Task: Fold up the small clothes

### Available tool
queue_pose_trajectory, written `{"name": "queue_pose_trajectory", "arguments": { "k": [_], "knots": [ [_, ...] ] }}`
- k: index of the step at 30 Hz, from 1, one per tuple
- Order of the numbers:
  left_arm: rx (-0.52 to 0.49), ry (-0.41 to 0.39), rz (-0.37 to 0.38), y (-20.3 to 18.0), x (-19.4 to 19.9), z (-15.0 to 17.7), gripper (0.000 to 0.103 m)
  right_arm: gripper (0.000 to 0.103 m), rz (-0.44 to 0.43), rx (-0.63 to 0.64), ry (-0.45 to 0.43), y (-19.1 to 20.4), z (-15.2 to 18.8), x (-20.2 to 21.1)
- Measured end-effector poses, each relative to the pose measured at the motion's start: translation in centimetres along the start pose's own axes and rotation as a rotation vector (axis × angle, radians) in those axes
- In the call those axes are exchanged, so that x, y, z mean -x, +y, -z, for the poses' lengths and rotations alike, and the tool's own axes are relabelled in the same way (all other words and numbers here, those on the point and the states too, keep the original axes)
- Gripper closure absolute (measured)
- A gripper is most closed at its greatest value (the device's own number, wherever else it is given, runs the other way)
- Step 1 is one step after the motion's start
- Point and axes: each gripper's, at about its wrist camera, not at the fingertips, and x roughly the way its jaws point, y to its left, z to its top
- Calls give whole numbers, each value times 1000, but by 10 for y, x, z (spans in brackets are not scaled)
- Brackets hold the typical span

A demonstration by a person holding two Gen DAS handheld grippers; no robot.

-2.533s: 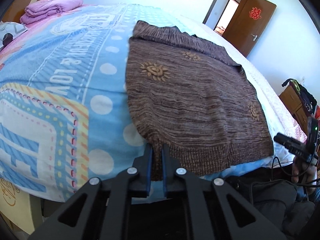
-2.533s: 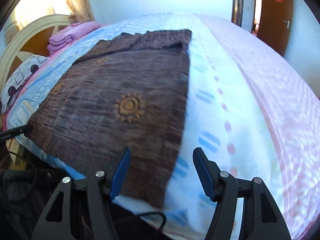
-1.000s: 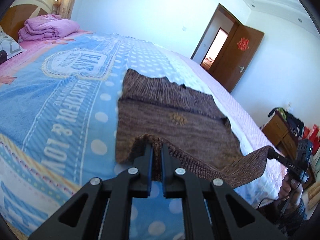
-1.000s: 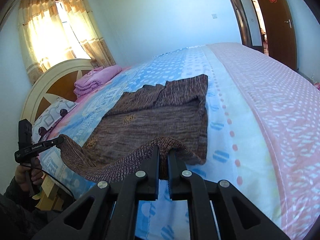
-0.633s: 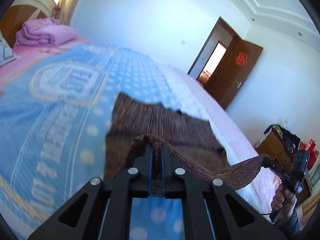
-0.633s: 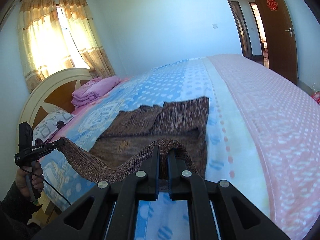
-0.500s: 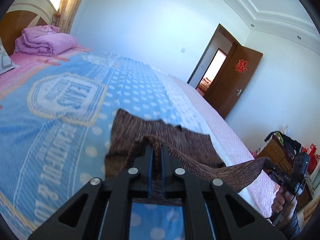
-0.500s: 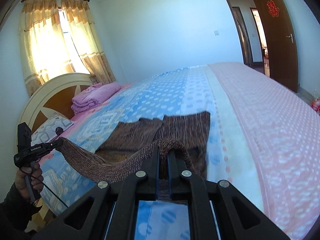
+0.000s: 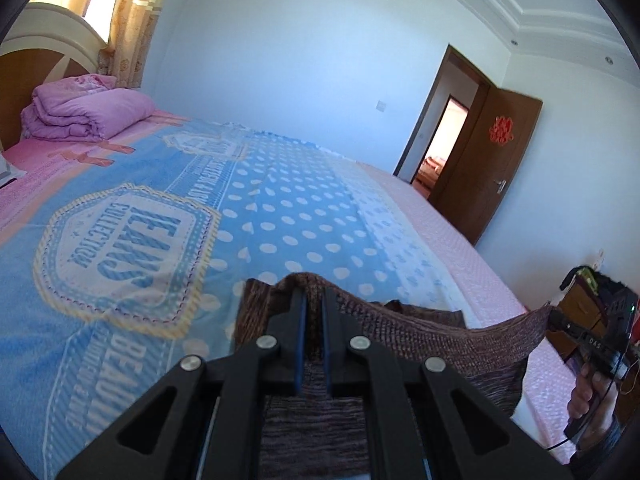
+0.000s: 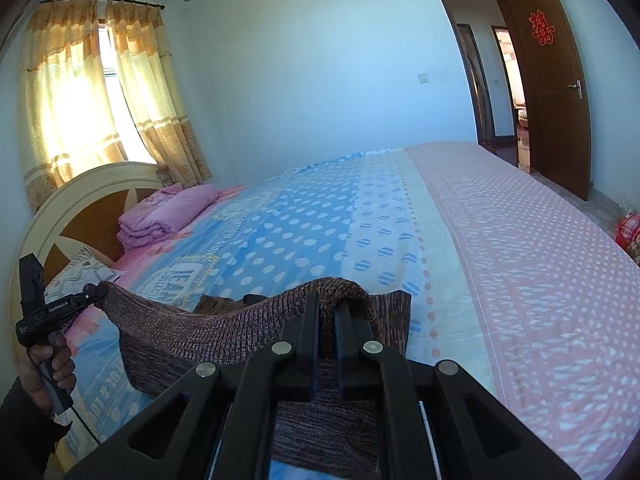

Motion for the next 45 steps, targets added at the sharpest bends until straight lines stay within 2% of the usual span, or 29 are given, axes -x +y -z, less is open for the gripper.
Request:
{"name": "queue_pose_trajectory", "arguments": {
  "k": [2, 7, 9, 10, 12, 13, 14, 15, 16, 17, 18, 20, 21, 23, 24, 26, 29, 32, 36, 40, 45],
  "knots": [
    [-32, 19, -51, 1, -27, 1, 96, 98, 20, -3, 29, -5, -3, -24],
    [-55, 129, -105, 14, -93, 8, 96, 97, 66, -18, 122, -24, 2, -84],
    [-90, 165, -191, 19, -120, 16, 95, 97, 66, -36, 207, -35, 9, -117],
    [-108, 177, -213, 21, -129, 20, 89, 97, 79, -47, 252, -42, 14, -135],
    [-155, 223, -315, 24, -142, 28, 89, 94, 143, -18, 324, -51, 26, -158],
    [-156, 228, -330, 25, -140, 31, 88, 90, 169, 2, 350, -53, 31, -164],
    [-153, 220, -304, 26, -133, 34, 82, 78, 195, 28, 363, -53, 35, -165],
    [-166, 209, -287, 24, -125, 37, 76, 60, 218, 66, 359, -52, 39, -162],
    [-194, 203, -292, 20, -117, 41, 54, 51, 231, 98, 355, -50, 41, -158],
    [-229, 205, -302, 14, -111, 45, 41, 36, 242, 150, 349, -46, 45, -152],
    [-263, 208, -302, 7, -105, 50, 26, 32, 245, 186, 351, -42, 46, -147],
    [-325, 236, -270, -6, -106, 60, 23, 31, 255, 276, 384, -32, 52, -149],
    [-366, 261, -284, -12, -112, 62, 22, 31, 259, 317, 410, -27, 55, -154],
    [-476, 295, -376, -25, -131, 68, 22, 31, 275, 407, 441, -15, 59, -165],
    [-498, 304, -400, -27, -139, 69, 22, 31, 289, 451, 440, -9, 59, -171],
    [-477, 311, -425, -24, -152, 60, 22, 31, 314, 497, 438, -1, 49, -184],
    [-451, 270, -472, -21, -159, 37, 22, 31, 359, 501, 405, 1, 26, -198],
    [-406, 224, -502, -13, -158, 12, 20, 31, 399, 468, 345, -4, -3, -204],
    [-349, 217, -555, 5, -159, -5, 19, 31, 455, 382, 296, -23, -28, -203],
    [-290, 209, -500, 19, -135, 4, 19, 31, 417, 308, 292, -39, -25, -186],
    [-200, 219, -377, 31, -90, 35, 19, 31, 286, 185, 325, -49, 5, -148]
  ]
}}
